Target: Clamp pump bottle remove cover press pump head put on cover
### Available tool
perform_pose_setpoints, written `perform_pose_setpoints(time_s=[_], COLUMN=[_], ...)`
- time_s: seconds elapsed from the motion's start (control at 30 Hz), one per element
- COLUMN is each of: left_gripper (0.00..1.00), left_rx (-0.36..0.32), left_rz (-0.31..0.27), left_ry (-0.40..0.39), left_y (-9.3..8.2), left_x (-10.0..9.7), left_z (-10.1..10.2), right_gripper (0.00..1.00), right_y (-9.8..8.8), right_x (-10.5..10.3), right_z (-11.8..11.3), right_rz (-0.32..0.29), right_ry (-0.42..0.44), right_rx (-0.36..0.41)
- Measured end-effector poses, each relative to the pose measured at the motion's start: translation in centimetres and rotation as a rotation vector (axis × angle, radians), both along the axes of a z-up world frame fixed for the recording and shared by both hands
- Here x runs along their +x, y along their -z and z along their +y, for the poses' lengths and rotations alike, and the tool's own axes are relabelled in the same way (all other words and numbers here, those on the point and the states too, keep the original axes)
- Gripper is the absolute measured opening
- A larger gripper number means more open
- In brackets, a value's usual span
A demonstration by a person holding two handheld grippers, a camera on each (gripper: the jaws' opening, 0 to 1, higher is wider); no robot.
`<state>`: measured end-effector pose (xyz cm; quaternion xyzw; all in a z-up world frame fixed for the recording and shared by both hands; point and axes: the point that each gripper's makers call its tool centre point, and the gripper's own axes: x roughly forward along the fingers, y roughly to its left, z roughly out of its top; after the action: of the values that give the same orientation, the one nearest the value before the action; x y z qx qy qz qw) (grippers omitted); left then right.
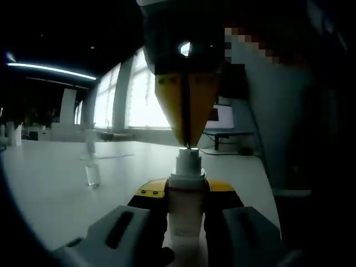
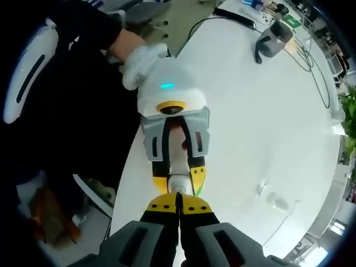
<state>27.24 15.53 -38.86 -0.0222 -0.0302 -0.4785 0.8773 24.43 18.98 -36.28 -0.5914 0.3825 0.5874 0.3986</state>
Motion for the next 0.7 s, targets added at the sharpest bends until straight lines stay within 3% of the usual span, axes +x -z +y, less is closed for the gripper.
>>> perform_pose_setpoints(time_s=[0.7], left_gripper=[0.14], left_rx=[0.008], left_rz=[-0.007], left_ry=[-0.003], left_y=[-0.01], left_x=[-0.07], left_z=[0.00], right_gripper=[0.00], right_y=[-0.62], right_x=[0.05], right_z=[0.09], right_rz=[0.003], right_ry=[-0.004], right_rx=[0.029])
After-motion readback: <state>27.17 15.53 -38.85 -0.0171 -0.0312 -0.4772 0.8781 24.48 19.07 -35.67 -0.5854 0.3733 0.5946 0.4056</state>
